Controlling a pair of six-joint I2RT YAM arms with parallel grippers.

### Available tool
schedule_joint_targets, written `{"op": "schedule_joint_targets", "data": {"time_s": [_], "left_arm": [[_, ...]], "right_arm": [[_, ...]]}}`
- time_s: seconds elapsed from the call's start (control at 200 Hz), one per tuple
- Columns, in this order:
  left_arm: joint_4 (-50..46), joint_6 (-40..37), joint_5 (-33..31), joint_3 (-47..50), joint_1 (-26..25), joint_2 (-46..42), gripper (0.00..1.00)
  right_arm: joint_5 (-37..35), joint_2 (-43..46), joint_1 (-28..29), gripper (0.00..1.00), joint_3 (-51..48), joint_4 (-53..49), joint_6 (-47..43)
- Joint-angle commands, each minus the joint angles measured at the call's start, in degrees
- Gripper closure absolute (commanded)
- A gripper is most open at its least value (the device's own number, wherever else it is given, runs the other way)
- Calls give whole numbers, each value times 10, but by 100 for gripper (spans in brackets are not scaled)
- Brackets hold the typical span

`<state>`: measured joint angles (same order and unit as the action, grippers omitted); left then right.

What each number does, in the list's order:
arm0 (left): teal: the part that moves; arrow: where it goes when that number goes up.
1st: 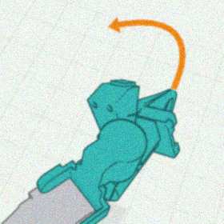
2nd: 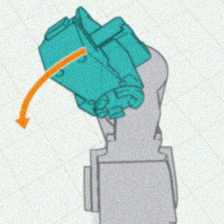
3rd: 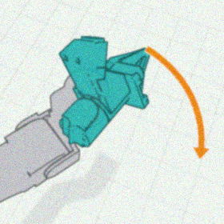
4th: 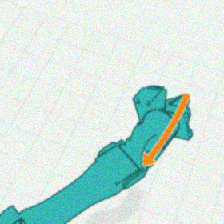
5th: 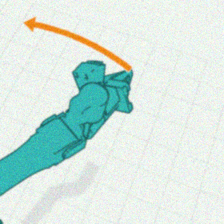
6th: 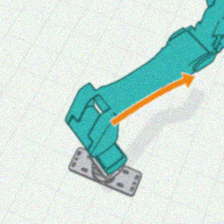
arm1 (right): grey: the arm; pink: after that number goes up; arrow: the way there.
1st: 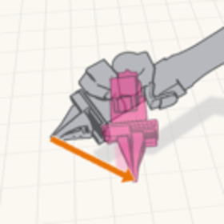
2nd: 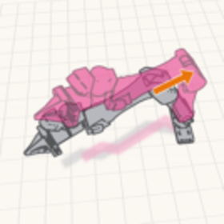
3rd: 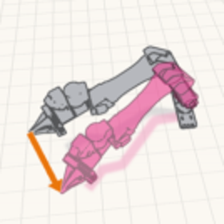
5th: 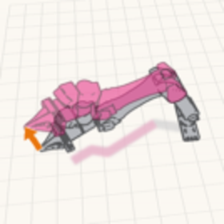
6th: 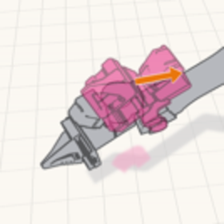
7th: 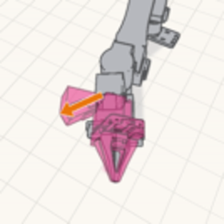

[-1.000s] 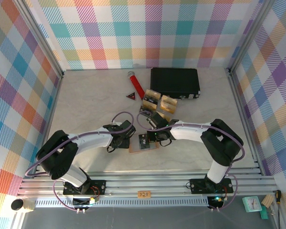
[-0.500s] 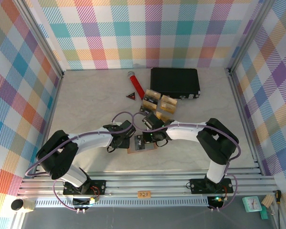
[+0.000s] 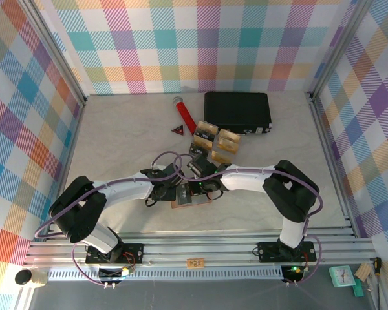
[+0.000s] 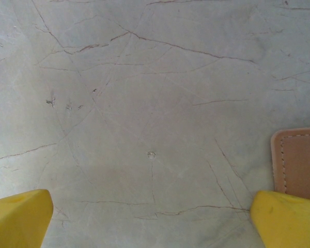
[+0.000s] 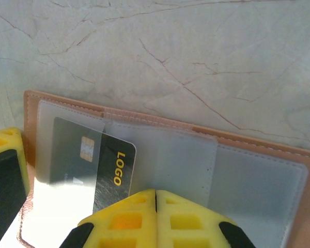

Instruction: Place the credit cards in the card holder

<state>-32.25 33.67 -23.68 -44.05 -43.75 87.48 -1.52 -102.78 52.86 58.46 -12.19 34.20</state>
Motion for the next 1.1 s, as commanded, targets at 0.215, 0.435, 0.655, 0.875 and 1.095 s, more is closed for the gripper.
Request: {"op": "schedule_joint_targets", "data": {"time_s": [0.215,0.435,0.655,0.875,1.095], "left_arm": [[31,8,7,18,-8,4,0],[25,3,3,14,-7,-2,0],[23,-1,6,10,-7,-6,0],[26,-7,9,7,-7,-7,0],[38,-8,16,5,-7,8,0]], "right_arm": [[-30,36,-12,100,-57,-17,2],[-57,62,-24,100,-68,-42,4],[-44,94,-28,100,-62,-40,-15],[10,100,-28,100,-52,-17,-10],[48,66,-27,100,-43,16,7]]}}
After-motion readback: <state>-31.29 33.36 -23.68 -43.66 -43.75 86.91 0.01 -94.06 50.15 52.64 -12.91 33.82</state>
